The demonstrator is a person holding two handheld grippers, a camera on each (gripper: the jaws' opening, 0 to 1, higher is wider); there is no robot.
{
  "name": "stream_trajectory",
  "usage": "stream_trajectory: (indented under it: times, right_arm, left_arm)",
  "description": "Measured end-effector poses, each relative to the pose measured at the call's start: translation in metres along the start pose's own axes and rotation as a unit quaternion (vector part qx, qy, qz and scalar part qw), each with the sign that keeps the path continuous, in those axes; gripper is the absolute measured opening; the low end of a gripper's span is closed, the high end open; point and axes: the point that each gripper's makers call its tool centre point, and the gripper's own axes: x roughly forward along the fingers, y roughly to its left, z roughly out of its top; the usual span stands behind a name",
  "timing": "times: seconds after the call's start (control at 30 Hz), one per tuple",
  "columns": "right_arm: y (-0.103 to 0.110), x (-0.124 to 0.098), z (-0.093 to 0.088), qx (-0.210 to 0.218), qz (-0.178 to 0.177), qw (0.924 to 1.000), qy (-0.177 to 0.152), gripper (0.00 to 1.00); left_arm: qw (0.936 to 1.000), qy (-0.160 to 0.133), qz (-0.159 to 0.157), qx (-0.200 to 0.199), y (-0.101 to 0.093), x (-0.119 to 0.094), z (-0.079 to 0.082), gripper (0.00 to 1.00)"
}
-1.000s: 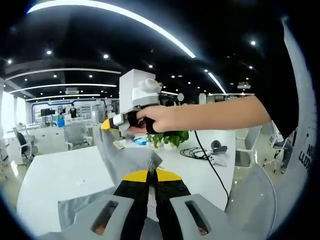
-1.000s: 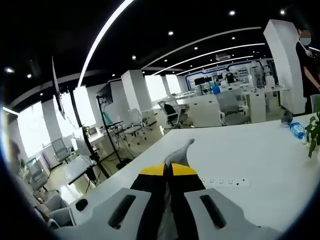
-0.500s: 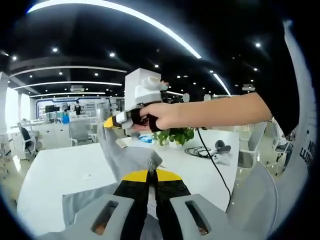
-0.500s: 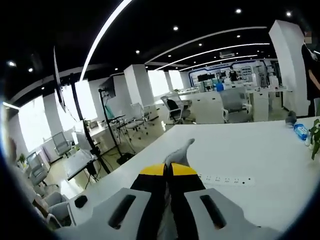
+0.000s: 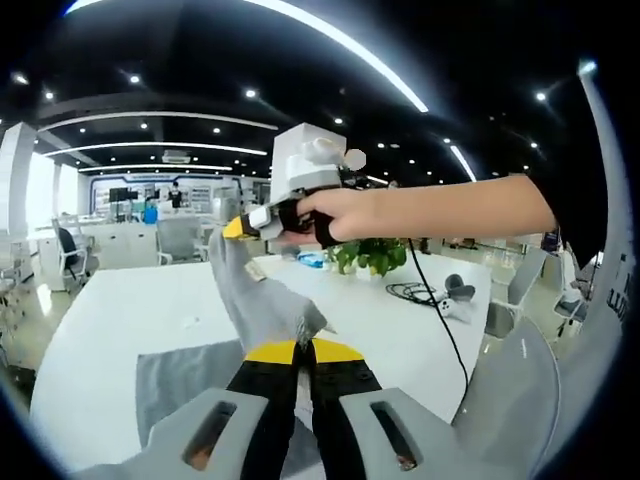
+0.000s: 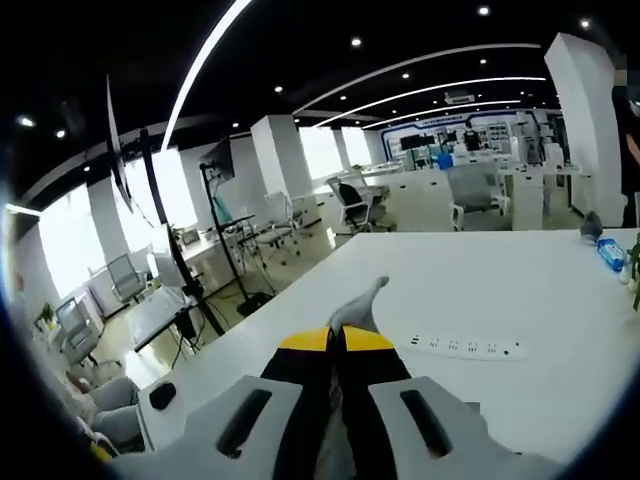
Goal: Fold the towel on the table until its edges align and the towel forms a compact rectangular stack.
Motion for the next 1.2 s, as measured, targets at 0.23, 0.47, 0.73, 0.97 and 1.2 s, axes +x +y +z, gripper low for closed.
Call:
stream_trajectory:
  times: [0.23, 0.47, 0.73, 0.97, 1.2]
  right_arm:
    - [0.005, 0.017, -0.022, 0.0, -0.008, 0.9998, 0.02, 0.0]
    - [0.015, 0.035, -0.038, 0.002, -0.005, 0.9993, 0.037, 0.0]
    - [0.027, 0.055, -0.054, -0.003, 0.003, 0.9983, 0.057, 0.0]
    - [0.036, 0.071, -0.068, -0.005, 0.01, 0.9971, 0.075, 0.0]
    - [0.041, 0.085, -0.083, -0.009, 0.011, 0.9955, 0.093, 0.0]
  left_arm:
    - [0.9991, 0.025, 0.022, -0.024, 0.021, -0.009, -0.028, 0.04]
    - [0.9977, 0.034, 0.039, -0.045, 0.032, -0.021, -0.044, 0.04]
    - [0.9949, 0.043, 0.063, -0.067, 0.047, -0.032, -0.063, 0.04]
    - [0.9914, 0.052, 0.082, -0.088, 0.055, -0.037, -0.077, 0.04]
    - [0.988, 0.063, 0.1, -0.1, 0.071, -0.043, -0.092, 0.04]
